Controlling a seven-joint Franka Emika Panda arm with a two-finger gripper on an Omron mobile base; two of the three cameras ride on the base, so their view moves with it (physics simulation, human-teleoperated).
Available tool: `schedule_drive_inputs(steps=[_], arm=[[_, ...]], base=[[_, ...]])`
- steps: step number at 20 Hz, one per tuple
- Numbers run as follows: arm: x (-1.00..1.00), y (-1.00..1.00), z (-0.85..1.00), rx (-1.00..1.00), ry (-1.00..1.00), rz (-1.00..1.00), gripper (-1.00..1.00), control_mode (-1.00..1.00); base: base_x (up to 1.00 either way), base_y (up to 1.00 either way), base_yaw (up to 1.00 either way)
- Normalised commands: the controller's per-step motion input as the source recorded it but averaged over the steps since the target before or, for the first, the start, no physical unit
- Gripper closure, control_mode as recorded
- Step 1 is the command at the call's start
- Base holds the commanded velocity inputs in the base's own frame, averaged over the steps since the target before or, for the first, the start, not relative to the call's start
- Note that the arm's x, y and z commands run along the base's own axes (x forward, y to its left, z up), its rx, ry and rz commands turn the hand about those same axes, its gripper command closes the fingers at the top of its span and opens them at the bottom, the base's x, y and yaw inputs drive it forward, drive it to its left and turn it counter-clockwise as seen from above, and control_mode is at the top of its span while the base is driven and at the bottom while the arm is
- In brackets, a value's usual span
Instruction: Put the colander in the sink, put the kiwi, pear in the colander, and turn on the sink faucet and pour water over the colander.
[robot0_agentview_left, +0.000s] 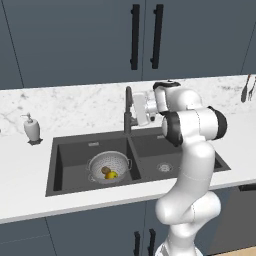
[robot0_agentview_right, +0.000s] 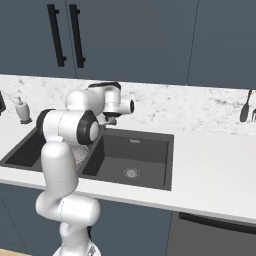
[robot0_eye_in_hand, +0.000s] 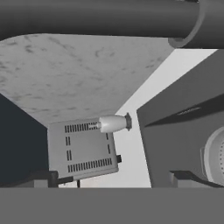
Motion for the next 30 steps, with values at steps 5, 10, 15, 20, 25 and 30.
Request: schedule_drive_inputs(steps=[5, 10, 15, 20, 25, 30], arm=[[0.0, 0.56, 0.0, 0.0, 0.0, 0.0, -1.0, -1.0], [0.0, 0.58, 0.0, 0.0, 0.0, 0.0, -1.0, -1.0], [0.0, 0.58, 0.04, 0.0, 0.0, 0.0, -1.0, -1.0], [0.0, 0.57, 0.25, 0.0, 0.0, 0.0, -1.0, -1.0], [0.0, 0.64, 0.49, 0.0, 0.0, 0.0, -1.0, -1.0], [0.0, 0.67, 0.6, 0.0, -0.02, 0.0, -1.0, -1.0]], base=[[0.0, 0.0, 0.0], [0.0, 0.0, 0.0], [0.0, 0.0, 0.0], [0.0, 0.0, 0.0], [0.0, 0.0, 0.0], [0.0, 0.0, 0.0]])
